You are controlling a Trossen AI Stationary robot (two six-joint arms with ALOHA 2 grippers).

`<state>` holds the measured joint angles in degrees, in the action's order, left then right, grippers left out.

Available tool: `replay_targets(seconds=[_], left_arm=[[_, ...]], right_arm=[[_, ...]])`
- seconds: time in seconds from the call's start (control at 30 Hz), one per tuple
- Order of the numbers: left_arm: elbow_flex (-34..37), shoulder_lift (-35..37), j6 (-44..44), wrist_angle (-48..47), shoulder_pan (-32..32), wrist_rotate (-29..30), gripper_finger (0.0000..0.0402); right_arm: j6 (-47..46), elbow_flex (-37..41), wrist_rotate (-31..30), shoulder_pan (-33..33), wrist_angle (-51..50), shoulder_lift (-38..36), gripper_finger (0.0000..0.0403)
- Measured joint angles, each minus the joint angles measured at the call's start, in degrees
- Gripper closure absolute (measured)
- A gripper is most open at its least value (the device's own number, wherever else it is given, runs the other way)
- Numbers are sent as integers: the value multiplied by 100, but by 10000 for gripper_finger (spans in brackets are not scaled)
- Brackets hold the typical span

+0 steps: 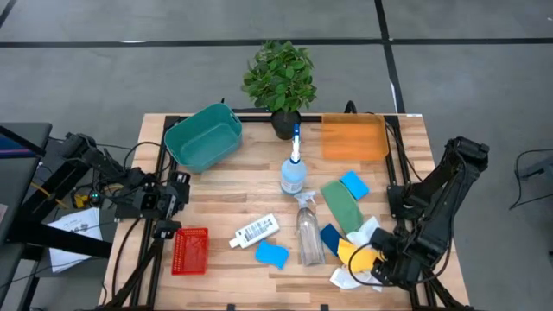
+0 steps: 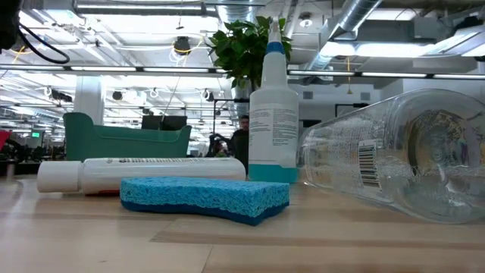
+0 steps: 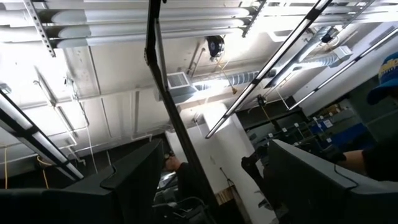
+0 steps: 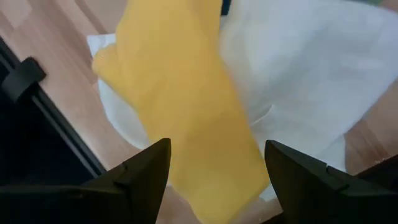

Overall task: Pick & Place Kitchen Items
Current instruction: Put the yellow towel into the green bin

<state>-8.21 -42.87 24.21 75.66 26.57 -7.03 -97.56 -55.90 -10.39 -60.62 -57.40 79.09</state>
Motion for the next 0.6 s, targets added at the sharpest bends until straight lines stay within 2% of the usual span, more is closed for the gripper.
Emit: replay_targets(seconds=[0.43, 0.6], left_arm=[[0, 0, 0, 1, 0, -4, 116], [0, 0, -2, 0, 0, -4, 117]], right_arm=[[-57, 0, -12, 0, 17, 13, 149], [172, 2, 47, 103, 84, 276, 149]])
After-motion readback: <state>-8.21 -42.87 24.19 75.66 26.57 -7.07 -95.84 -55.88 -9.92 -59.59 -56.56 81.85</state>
